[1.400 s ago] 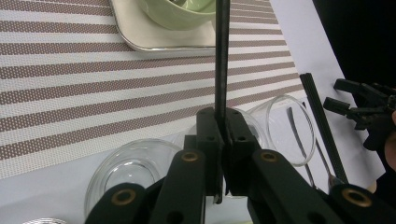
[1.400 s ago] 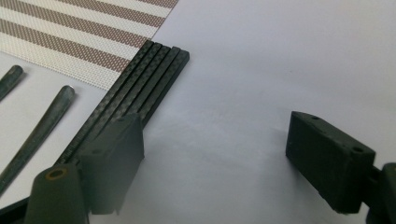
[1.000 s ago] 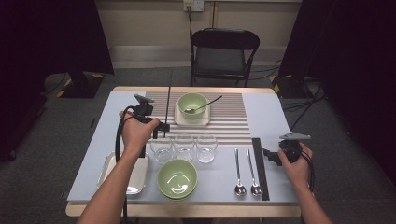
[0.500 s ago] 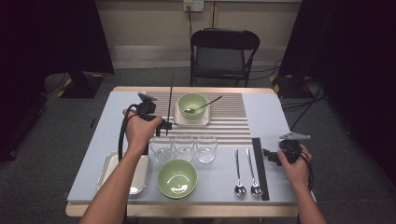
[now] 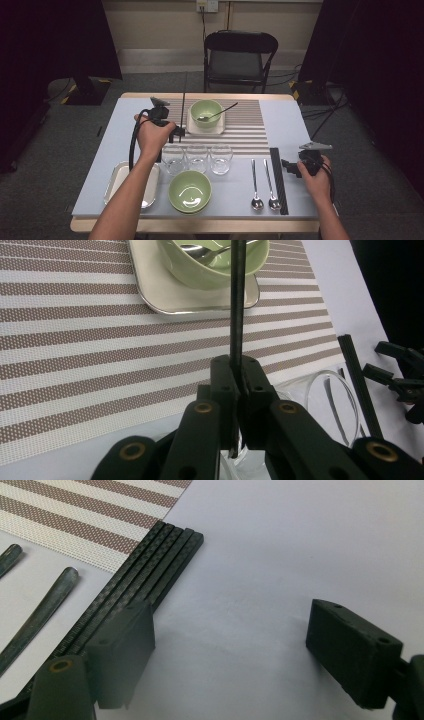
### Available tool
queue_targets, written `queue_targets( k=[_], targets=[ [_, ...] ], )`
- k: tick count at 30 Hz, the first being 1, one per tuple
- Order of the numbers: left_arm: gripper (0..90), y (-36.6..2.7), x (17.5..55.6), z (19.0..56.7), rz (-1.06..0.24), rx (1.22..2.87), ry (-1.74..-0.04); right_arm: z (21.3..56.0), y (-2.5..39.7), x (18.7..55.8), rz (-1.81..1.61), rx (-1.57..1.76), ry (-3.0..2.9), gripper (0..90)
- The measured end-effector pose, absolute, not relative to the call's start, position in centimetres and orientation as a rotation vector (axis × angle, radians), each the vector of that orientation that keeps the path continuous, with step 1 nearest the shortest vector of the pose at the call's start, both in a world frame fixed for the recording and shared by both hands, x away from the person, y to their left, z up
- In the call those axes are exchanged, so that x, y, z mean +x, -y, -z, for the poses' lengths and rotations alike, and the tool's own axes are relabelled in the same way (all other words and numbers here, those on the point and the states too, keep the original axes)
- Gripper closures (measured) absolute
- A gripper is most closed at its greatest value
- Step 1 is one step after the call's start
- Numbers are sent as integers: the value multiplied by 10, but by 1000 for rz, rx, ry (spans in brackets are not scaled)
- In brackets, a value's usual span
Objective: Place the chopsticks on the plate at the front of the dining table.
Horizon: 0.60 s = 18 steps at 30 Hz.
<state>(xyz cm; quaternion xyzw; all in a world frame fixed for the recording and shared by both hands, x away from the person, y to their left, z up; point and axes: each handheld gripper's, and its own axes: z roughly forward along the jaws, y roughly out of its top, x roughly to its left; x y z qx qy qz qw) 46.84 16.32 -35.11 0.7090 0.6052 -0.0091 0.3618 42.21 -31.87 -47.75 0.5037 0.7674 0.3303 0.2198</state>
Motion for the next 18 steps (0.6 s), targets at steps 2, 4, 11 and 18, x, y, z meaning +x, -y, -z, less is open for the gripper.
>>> queue_targets(
  k=[2,4,11,18],
  targets=[
    [872,-163,470,350,19,1840,-1556,478,319,422,-912,1394,-2121,183],
    [872,-163,472,349,13,1841,-1556,478,319,422,-912,1394,-2121,182],
    [872,-162,478,351,15,1822,-1563,478,319,422,-912,1393,-2121,182],
    [872,-161,485,354,8,1820,-1574,478,319,422,-912,1395,-2121,182]
  ],
)
